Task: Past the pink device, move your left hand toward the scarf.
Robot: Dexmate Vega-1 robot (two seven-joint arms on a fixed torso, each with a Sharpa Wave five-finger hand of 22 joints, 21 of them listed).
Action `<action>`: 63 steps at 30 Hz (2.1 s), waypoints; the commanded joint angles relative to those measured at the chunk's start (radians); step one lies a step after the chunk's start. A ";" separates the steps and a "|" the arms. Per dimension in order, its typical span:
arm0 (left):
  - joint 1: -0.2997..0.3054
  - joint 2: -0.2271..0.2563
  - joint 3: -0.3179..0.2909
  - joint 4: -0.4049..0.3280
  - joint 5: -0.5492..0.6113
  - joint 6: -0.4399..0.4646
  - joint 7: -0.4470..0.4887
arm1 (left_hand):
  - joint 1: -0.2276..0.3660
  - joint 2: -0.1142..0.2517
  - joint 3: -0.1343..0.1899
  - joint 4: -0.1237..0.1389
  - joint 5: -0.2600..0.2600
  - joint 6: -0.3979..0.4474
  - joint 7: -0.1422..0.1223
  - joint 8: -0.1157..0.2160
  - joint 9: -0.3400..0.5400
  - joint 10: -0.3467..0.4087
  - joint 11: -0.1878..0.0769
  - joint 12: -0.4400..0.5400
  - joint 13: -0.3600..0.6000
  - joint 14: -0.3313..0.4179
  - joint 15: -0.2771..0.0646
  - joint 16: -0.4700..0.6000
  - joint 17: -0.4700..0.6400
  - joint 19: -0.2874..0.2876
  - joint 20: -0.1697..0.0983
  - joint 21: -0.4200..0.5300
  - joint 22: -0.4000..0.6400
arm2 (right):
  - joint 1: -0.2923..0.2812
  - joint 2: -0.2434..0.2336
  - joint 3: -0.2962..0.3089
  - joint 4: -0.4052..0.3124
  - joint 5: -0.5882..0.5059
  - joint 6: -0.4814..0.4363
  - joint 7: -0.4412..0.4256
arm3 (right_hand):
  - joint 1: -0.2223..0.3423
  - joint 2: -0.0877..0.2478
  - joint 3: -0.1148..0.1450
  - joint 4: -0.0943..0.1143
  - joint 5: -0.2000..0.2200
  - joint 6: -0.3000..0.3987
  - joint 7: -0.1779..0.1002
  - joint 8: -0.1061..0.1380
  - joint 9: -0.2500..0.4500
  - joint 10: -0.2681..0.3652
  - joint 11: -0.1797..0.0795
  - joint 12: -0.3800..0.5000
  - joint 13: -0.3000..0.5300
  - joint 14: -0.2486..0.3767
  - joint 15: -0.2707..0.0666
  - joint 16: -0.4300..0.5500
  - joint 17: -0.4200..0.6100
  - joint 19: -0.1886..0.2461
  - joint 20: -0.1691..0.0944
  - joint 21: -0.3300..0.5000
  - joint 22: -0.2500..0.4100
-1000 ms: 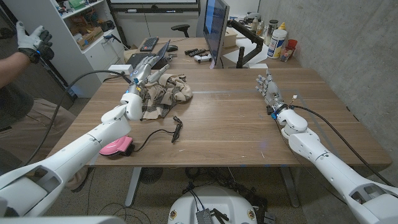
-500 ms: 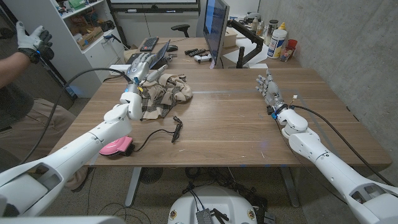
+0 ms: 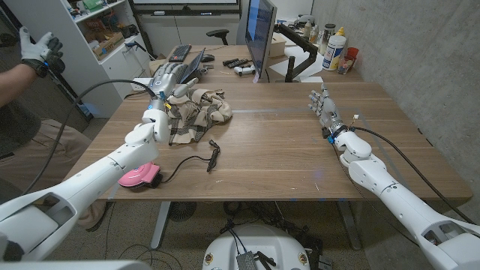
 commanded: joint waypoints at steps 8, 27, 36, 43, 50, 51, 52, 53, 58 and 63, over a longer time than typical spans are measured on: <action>-0.074 -0.034 0.025 0.121 -0.058 -0.037 -0.011 | 0.015 -0.001 0.001 -0.014 0.006 -0.006 -0.009 -0.001 0.003 -0.011 -0.007 0.000 0.003 -0.011 -0.010 0.005 0.003 0.001 0.001 0.004 0.003 | -0.019 -0.009 0.002 -0.016 -0.003 0.003 -0.008 | -0.001 0.016 0.002 0.005 -0.001 0.009 -0.004 0.006 0.003 0.001 -0.002 0.001 0.005 -0.007 -0.002 0.003 0.004 0.011 0.005 -0.006 0.006; -0.178 -0.094 0.091 0.278 -0.084 -0.107 -0.021 | 0.029 -0.003 0.001 -0.031 0.009 0.000 -0.008 0.002 0.003 -0.011 -0.002 0.003 0.003 -0.012 -0.032 0.006 0.003 0.008 -0.026 0.005 0.003 | -0.020 -0.015 0.000 -0.021 -0.015 -0.003 -0.020 | -0.001 0.016 0.002 0.006 -0.001 0.009 -0.005 0.006 0.003 0.002 -0.001 0.001 0.004 -0.008 -0.002 0.003 0.004 0.012 0.005 -0.012 0.006; -0.228 -0.131 0.122 0.391 -0.105 -0.169 -0.007 | 0.030 -0.003 0.000 -0.034 0.010 0.000 -0.005 0.002 0.003 -0.013 -0.003 0.002 0.003 -0.013 -0.030 0.005 0.003 0.014 -0.031 0.007 0.003 | -0.021 -0.026 -0.005 -0.036 -0.031 -0.009 -0.025 | -0.001 0.017 0.003 0.006 -0.001 0.010 -0.005 0.006 0.003 0.002 -0.002 0.002 0.004 -0.008 -0.004 0.003 0.004 0.013 0.005 -0.015 0.006; -0.267 -0.169 0.146 0.490 -0.119 -0.216 0.031 | 0.030 -0.003 0.000 -0.035 0.010 0.000 0.000 0.001 0.003 -0.013 -0.002 0.002 0.003 -0.013 -0.025 0.006 0.003 0.015 -0.032 0.007 0.003 | -0.022 -0.032 -0.008 -0.045 -0.040 -0.020 -0.036 | -0.002 0.019 0.004 0.006 -0.002 0.009 -0.005 0.006 0.003 0.002 -0.002 0.001 0.004 -0.008 -0.003 0.003 0.004 0.013 0.005 -0.019 0.006; -0.295 -0.190 0.166 0.554 -0.141 -0.251 0.044 | 0.031 -0.003 -0.001 -0.036 0.010 -0.002 0.000 0.001 0.003 -0.012 -0.003 0.003 0.003 -0.013 -0.025 0.006 0.003 0.016 -0.031 0.007 0.003 | -0.026 -0.035 -0.005 -0.054 -0.043 -0.022 -0.044 | -0.002 0.019 0.004 0.007 -0.002 0.009 -0.005 0.006 0.003 0.002 -0.004 0.001 0.004 -0.009 -0.004 0.002 0.004 0.013 0.005 -0.022 0.007; -0.298 -0.194 0.170 0.564 -0.143 -0.258 0.047 | 0.031 -0.002 -0.001 -0.037 0.010 -0.002 0.001 0.001 0.003 -0.012 -0.004 0.003 0.003 -0.012 -0.025 0.006 0.003 0.017 -0.032 0.007 0.003 | -0.027 -0.035 -0.005 -0.055 -0.041 -0.024 -0.046 | -0.002 0.020 0.004 0.007 -0.002 0.010 -0.005 0.006 0.003 0.002 -0.003 0.002 0.004 -0.009 -0.004 0.002 0.004 0.013 0.005 -0.022 0.007; -0.302 -0.196 0.173 0.574 -0.146 -0.267 0.048 | 0.031 -0.002 -0.001 -0.037 0.010 -0.003 0.001 0.000 0.003 -0.012 -0.004 0.003 0.003 -0.012 -0.025 0.006 0.003 0.018 -0.032 0.008 0.003 | -0.027 -0.035 -0.004 -0.056 -0.041 -0.025 -0.046 | -0.002 0.020 0.004 0.007 -0.002 0.009 -0.006 0.006 0.003 0.002 -0.003 0.001 0.004 -0.009 -0.003 0.002 0.004 0.013 0.005 -0.023 0.007; -0.305 -0.199 0.176 0.582 -0.148 -0.271 0.050 | 0.031 -0.002 -0.001 -0.037 0.010 -0.003 0.001 0.000 0.003 -0.012 -0.004 0.003 0.003 -0.012 -0.025 0.006 0.003 0.018 -0.032 0.008 0.003 | -0.027 -0.035 -0.004 -0.057 -0.040 -0.027 -0.047 | -0.002 0.020 0.004 0.007 -0.002 0.010 -0.006 0.006 0.003 0.002 -0.003 0.001 0.004 -0.009 -0.004 0.002 0.004 0.014 0.005 -0.023 0.007; -0.318 -0.212 0.187 0.619 -0.164 -0.297 0.060 | 0.031 -0.002 -0.001 -0.038 0.011 -0.005 0.003 0.000 0.003 -0.012 -0.004 0.003 0.003 -0.012 -0.025 0.007 0.003 0.020 -0.032 0.008 0.003 | -0.028 -0.036 -0.004 -0.057 -0.041 -0.027 -0.045 | -0.002 0.020 0.005 0.007 -0.002 0.010 -0.006 0.006 0.003 0.002 -0.004 0.002 0.004 -0.009 -0.004 0.002 0.004 0.015 0.005 -0.025 0.007; -0.329 -0.230 0.195 0.657 -0.187 -0.323 0.060 | 0.031 -0.002 -0.001 -0.038 0.011 -0.007 0.007 -0.001 0.004 -0.013 -0.003 0.003 0.003 -0.012 -0.025 0.007 0.004 0.021 -0.032 0.008 0.003 | -0.027 -0.038 -0.005 -0.054 -0.041 -0.026 -0.042 | -0.002 0.020 0.005 0.007 -0.002 0.010 -0.005 0.006 0.003 0.002 -0.002 0.002 0.004 -0.009 -0.004 0.003 0.004 0.015 0.006 -0.027 0.007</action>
